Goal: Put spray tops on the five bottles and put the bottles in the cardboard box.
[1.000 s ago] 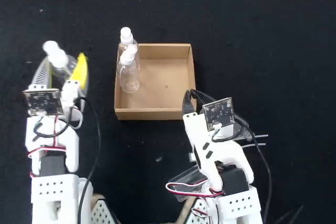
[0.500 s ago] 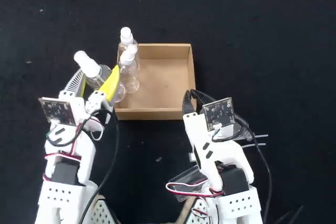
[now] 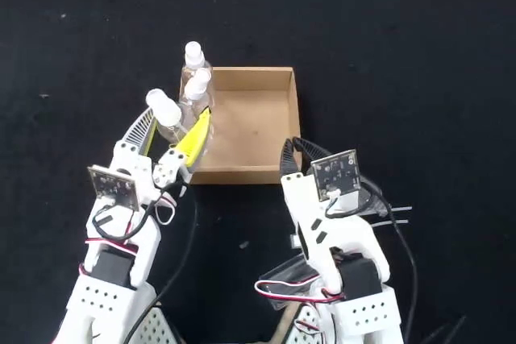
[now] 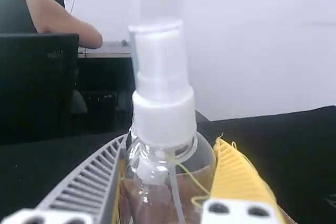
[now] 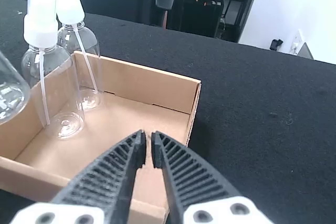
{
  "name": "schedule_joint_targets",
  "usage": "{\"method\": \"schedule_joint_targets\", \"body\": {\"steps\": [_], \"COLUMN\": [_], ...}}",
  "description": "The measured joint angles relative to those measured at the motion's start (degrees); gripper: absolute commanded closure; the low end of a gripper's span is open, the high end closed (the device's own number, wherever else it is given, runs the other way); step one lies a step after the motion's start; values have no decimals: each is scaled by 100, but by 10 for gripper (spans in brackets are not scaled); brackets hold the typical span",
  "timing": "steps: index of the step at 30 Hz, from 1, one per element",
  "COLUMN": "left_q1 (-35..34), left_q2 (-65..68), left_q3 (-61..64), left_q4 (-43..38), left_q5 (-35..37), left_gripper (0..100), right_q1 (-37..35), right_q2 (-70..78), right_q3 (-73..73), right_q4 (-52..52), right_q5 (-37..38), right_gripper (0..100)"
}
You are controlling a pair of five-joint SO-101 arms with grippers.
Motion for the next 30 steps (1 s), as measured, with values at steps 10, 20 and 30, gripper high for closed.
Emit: {"method": "schedule_joint_targets", "body": {"steps": [10,20,30], "left_q1": [97,158,158], "left_q2": [-9,0,-9], "left_q3": [18,-149,-18], "left_q4": [53,1099,668], "left_q5": [-62,-237,-492], "left_gripper": [960,964,963], "right_q1": [0,0,0], "right_q2": [0,0,0], "right_q3": [0,0,0], "right_q4": [0,0,0], "right_q5": [0,0,0], "right_gripper": [987,987,987]}}
